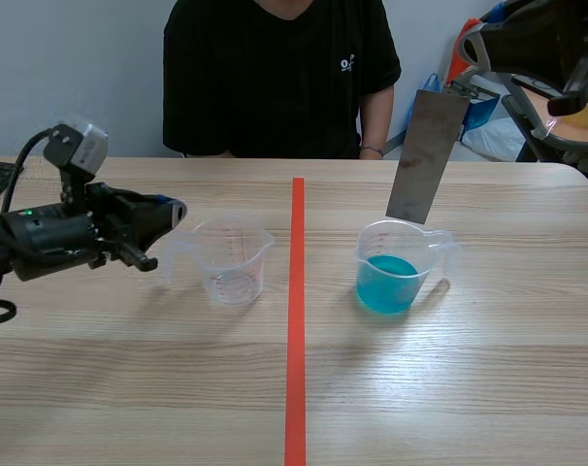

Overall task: Do the redox reaction experiment.
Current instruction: 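Raise the plate and point at it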

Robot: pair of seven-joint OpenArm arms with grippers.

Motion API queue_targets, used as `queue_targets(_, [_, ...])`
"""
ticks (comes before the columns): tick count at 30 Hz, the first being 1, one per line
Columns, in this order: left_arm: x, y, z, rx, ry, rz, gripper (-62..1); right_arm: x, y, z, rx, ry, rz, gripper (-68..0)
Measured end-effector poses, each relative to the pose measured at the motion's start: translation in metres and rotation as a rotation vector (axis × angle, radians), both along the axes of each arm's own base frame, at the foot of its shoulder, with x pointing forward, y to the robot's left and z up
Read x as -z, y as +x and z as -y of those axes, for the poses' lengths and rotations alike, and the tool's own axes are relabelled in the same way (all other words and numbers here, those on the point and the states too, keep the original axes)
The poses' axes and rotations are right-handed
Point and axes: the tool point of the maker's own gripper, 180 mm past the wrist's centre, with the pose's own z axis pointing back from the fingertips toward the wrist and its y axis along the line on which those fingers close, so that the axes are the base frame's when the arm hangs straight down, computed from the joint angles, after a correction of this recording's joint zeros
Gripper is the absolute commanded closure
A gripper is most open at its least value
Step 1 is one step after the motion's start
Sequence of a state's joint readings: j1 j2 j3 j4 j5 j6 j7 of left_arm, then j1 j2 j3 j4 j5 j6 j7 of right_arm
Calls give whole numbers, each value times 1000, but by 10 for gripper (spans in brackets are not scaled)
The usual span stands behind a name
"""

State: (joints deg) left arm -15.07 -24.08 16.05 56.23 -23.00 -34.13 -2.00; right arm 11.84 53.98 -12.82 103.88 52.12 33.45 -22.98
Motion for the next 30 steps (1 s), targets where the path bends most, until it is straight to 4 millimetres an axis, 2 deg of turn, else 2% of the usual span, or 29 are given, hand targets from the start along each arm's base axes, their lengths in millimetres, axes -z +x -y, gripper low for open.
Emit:
queue_targets(8, [-6,0,62,106,-41,-8,-40,0,0,0,0,0,0,-7])
queue_targets(12, [-4,-2,84,132,-31,-10,-40,0,0,0,0,0,0,-7])
queue_targets(17, [-5,-2,105,148,-66,-15,-40,0,0,0,0,0,0,-7])
queue_targets(27, [21,4,125,145,-63,-91,-40,0,0,0,0,-1,0,-7])
queue_targets(30, [23,6,131,153,-61,-101,-40,0,0,0,0,-1,0,-7])
